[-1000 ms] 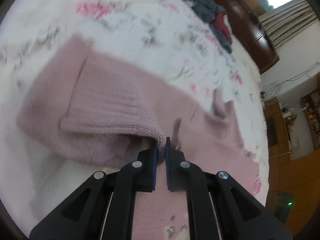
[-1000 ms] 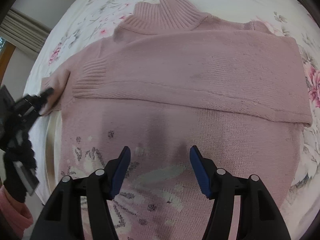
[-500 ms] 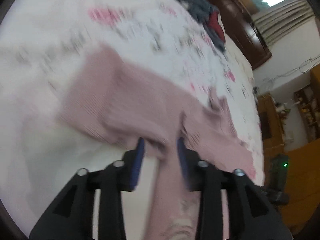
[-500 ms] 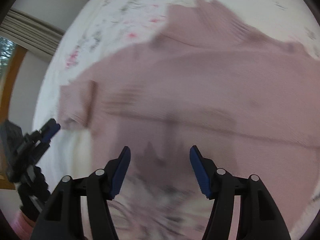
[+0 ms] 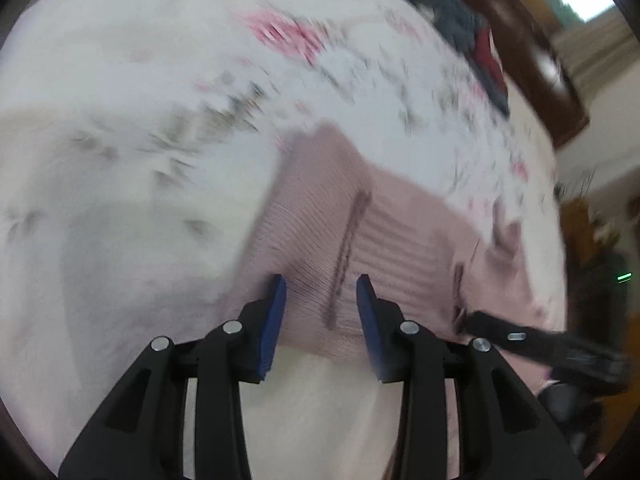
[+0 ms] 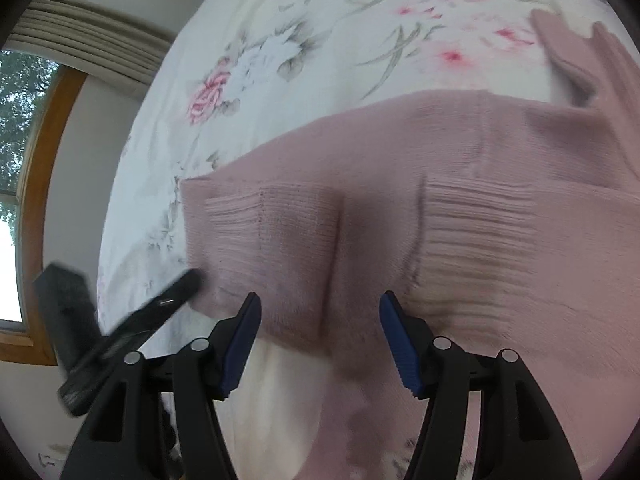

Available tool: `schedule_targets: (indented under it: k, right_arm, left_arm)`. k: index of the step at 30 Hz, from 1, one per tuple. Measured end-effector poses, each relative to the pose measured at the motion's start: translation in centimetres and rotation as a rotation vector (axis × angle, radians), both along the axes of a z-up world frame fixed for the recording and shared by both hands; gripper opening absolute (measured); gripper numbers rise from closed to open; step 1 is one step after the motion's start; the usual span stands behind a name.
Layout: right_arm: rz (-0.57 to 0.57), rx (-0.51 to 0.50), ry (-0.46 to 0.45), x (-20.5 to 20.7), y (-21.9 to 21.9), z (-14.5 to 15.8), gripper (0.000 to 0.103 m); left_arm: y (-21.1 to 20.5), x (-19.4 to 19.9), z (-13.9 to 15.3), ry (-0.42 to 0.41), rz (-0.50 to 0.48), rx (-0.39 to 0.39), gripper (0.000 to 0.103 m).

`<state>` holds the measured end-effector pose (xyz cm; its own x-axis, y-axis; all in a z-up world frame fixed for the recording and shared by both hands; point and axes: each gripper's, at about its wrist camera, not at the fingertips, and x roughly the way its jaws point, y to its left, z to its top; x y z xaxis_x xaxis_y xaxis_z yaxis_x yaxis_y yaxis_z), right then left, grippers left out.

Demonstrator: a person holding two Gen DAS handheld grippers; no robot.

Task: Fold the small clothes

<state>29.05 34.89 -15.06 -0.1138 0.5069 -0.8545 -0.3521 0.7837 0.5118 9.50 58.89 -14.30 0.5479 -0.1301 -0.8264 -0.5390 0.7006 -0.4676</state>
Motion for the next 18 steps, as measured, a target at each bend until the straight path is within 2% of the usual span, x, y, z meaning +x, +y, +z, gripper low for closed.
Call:
schedule_targets:
  k: [3, 5, 6, 7, 10, 15, 18]
  right_arm:
    - [-0.016, 0.003, 0.052, 0.5, 0.7, -1.5, 0.062]
    - [-0.012, 0.014, 0.078, 0.5, 1.4, -2.2, 0.058]
    - [0.000, 0.017, 0.086, 0.5, 1.9, -2.5, 0.050]
    - [0.019, 0.005, 0.087, 0.4, 2.4, -2.8, 0.036]
    - [0.035, 0.044, 0.097, 0.7, 2.7, -2.4, 0.011]
    - [0.004, 0.136, 0.036, 0.6, -0.8, 1.8, 0.009]
    - [-0.013, 0.139, -0.039, 0.7, -4.5, 4.8, 0.009]
  left_arm:
    - [1.2, -1.9, 0.9, -0.013, 0.045, 0.006, 0.037]
    - [1.5, -2.8, 1.0, 0.004, 0.057, 0.005, 0.037]
    - [1.4, -2.9, 1.0, 0.012, 0.058, 0.007, 0.037]
    - [1.3, -3.0, 0.9, 0.017, 0.061, 0.010, 0.037]
    - [1.1, -3.2, 0.8, 0.025, 0.064, 0.018, 0.037]
    - [-0.6, -2.0, 1.8, -0.003, 0.029, 0.057, 0.037]
    - [-2.3, -0.5, 2.4, -0.018, -0.024, 0.068, 0.037]
